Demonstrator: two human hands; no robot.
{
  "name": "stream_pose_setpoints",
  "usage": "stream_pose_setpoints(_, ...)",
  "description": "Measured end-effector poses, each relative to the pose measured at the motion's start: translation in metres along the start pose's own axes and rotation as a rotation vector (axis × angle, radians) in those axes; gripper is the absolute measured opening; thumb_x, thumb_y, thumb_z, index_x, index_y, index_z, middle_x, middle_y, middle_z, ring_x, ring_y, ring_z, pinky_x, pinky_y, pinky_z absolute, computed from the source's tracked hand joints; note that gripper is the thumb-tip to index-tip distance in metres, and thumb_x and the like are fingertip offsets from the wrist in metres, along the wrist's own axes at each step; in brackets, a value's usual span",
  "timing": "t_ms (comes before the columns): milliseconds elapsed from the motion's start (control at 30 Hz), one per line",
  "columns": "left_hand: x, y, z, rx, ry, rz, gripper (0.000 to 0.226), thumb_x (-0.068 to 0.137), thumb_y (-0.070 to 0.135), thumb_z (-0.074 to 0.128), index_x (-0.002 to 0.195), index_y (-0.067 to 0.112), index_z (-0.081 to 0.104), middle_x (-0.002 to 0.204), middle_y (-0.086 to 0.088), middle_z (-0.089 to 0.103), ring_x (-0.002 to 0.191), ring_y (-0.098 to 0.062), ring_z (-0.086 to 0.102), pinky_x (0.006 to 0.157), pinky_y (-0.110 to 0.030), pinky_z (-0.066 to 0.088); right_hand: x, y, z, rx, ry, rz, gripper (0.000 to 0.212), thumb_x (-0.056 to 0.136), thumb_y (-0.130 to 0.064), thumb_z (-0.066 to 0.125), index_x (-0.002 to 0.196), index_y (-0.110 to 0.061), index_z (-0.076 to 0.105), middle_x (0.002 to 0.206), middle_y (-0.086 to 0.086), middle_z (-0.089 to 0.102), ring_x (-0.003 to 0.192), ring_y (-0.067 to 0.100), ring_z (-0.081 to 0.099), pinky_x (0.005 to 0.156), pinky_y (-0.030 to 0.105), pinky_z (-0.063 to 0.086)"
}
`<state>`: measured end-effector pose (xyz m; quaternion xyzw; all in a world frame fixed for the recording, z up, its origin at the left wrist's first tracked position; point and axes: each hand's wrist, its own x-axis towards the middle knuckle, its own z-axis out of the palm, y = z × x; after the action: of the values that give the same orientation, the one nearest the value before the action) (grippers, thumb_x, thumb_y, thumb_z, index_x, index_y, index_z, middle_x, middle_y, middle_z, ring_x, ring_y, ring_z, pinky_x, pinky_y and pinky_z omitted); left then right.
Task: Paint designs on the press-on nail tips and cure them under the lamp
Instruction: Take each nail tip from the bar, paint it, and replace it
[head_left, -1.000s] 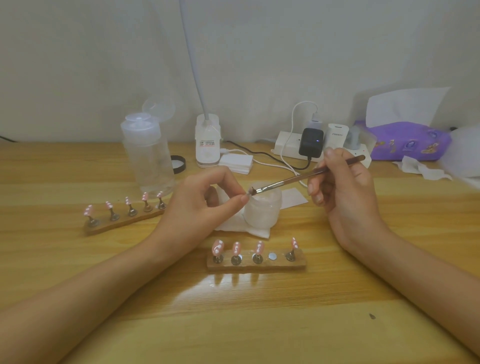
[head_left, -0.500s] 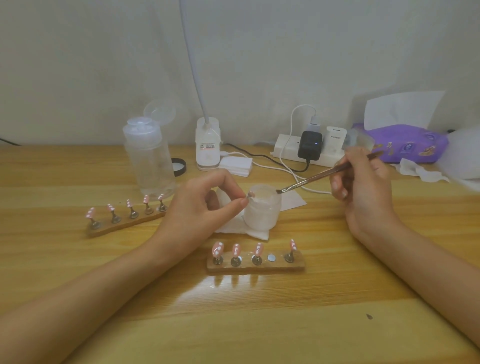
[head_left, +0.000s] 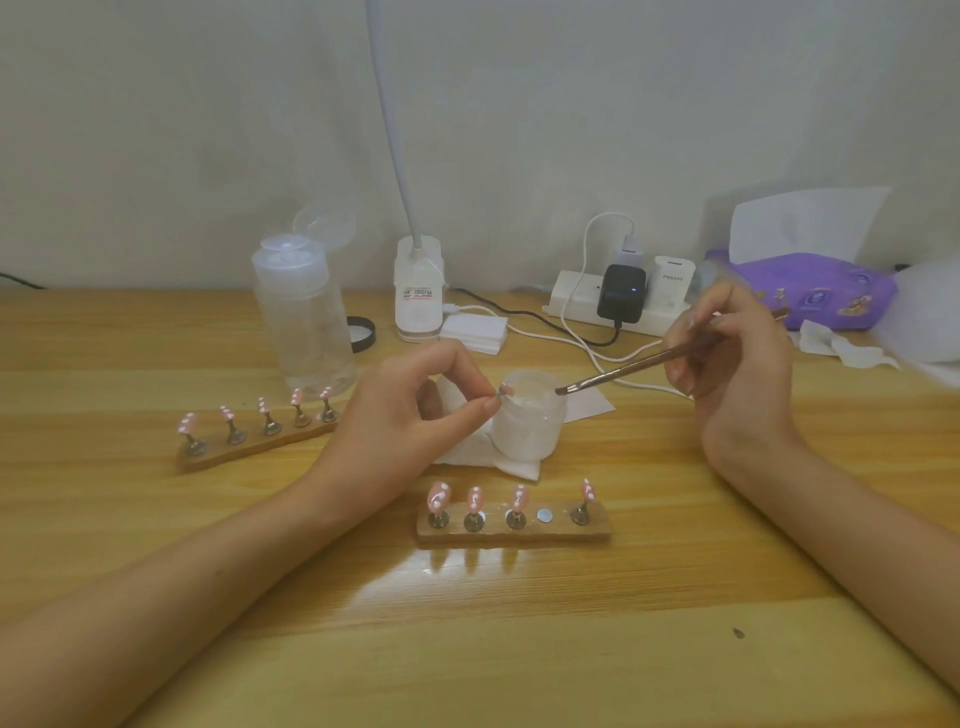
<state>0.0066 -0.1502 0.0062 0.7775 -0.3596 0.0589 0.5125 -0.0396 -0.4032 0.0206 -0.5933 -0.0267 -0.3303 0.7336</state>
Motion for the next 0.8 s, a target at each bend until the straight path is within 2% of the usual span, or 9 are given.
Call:
stream_pose_setpoints(100,0.0,-0.002,0.0,0.007,0.001,-0.002,0.013,0.087,0.018,0.074,0.08,0.025,0.065,0.07,0.028,0.062,0.05,-0.002,0.045,0.053,-0.01,0.039,0.004,0.002,-0.004,0.005,0.041,0.025,0.014,0.077,-0.011,0.036,0.068,-0.013,0.046,0.049,0.0,0.051,0.04,0.014,0.041,0.039,0.02,0.028)
stream_pose_setpoints(233,0.0,-0.002,-0.001,-0.037,0.032,-0.037,0.008,0.088,0.022,0.073,0.083,0.026,0.069,0.094,0.015,0.071,0.055,-0.002,0.048,0.058,-0.017,0.046,0.007,0.002,-0.007,0.204,0.145,0.176,0.028,0.091,-0.006,0.028,0.069,-0.015,0.045,0.052,-0.001,0.049,0.041,0.011,0.039,0.038,0.019,0.028)
stream_pose_setpoints(367,0.0,0.008,-0.005,-0.114,0.136,-0.032,0.004,0.086,0.028,0.074,0.089,0.025,0.073,0.096,0.01,0.075,0.065,-0.005,0.06,0.059,-0.021,0.051,0.006,0.001,-0.005,0.23,0.138,0.235,0.03,0.093,-0.008,0.029,0.07,-0.016,0.045,0.054,-0.002,0.048,0.041,0.01,0.039,0.039,0.018,0.027)
stream_pose_setpoints(467,0.0,0.023,-0.013,-0.185,0.192,0.001,0.011,0.084,0.038,0.074,0.09,0.029,0.073,0.097,0.006,0.077,0.083,-0.02,0.07,0.069,-0.04,0.058,0.004,0.003,-0.001,0.194,0.086,0.222,0.033,0.093,-0.008,0.03,0.067,-0.018,0.047,0.053,-0.003,0.049,0.041,0.01,0.04,0.038,0.018,0.028)
stream_pose_setpoints(533,0.001,0.037,-0.018,-0.216,0.204,0.045,0.01,0.084,0.038,0.075,0.089,0.03,0.073,0.097,0.004,0.077,0.094,-0.024,0.071,0.079,-0.056,0.055,0.003,0.003,0.0,0.171,0.07,0.216,0.033,0.094,-0.007,0.031,0.068,-0.017,0.048,0.053,-0.003,0.052,0.041,0.009,0.042,0.038,0.018,0.028)
stream_pose_setpoints(600,0.001,0.05,-0.021,-0.232,0.177,0.083,0.009,0.084,0.034,0.075,0.089,0.027,0.072,0.097,0.003,0.078,0.098,-0.026,0.071,0.084,-0.061,0.053,0.004,0.003,0.0,0.166,0.075,0.222,0.032,0.094,-0.006,0.031,0.068,-0.016,0.048,0.053,-0.003,0.053,0.041,0.009,0.043,0.038,0.017,0.029)
stream_pose_setpoints(667,0.0,0.063,-0.021,-0.216,0.121,0.122,0.004,0.087,0.028,0.073,0.088,0.024,0.071,0.095,0.006,0.078,0.096,-0.025,0.071,0.077,-0.06,0.054,0.005,0.003,-0.001,0.167,0.097,0.233,0.033,0.094,-0.006,0.031,0.068,-0.016,0.048,0.053,-0.003,0.053,0.041,0.009,0.042,0.038,0.017,0.029)
stream_pose_setpoints(733,-0.002,0.074,-0.02,-0.197,0.058,0.146,0.004,0.088,0.027,0.073,0.085,0.028,0.071,0.094,0.009,0.077,0.096,-0.022,0.071,0.063,-0.055,0.053,0.006,0.004,-0.001,0.175,0.118,0.241,0.031,0.094,-0.005,0.031,0.069,-0.015,0.047,0.053,-0.003,0.053,0.04,0.009,0.042,0.037,0.017,0.029)
stream_pose_setpoints(800,-0.005,0.08,-0.016,-0.17,-0.019,0.133,0.005,0.086,0.031,0.074,0.083,0.031,0.07,0.097,0.014,0.076,0.103,-0.017,0.069,0.066,-0.042,0.049,0.006,0.003,-0.002,0.18,0.133,0.245,0.031,0.094,-0.005,0.031,0.069,-0.015,0.047,0.052,-0.003,0.052,0.039,0.01,0.042,0.037,0.017,0.028)
